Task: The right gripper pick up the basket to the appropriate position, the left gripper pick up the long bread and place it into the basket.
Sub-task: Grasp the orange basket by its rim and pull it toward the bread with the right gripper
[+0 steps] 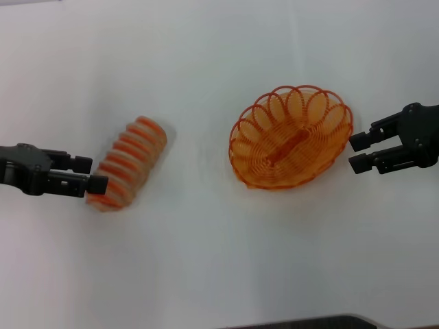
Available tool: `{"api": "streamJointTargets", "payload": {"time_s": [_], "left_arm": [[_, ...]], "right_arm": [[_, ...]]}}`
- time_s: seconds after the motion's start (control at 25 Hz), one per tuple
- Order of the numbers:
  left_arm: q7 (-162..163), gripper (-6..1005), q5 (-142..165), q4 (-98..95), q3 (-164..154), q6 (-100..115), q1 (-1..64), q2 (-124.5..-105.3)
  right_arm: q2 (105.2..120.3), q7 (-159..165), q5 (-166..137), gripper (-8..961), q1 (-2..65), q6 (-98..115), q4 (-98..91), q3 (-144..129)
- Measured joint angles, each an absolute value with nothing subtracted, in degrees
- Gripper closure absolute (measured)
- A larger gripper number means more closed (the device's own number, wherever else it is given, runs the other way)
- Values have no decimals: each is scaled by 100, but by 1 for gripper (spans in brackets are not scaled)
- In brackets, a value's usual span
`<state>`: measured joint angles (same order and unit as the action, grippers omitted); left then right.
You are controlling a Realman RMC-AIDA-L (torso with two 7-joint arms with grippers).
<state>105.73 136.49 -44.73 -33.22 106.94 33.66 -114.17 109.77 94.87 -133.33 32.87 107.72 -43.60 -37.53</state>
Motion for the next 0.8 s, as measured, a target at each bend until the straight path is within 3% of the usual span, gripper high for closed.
{"api": "streamJointTargets", "payload": {"time_s": [0.8], "left_arm": [[10550, 208, 13649, -4447, -3322, 10641, 3320, -11464]], "right_arm": [[10953, 10312, -12727, 425, 3455, 9824, -4533, -2649]]}}
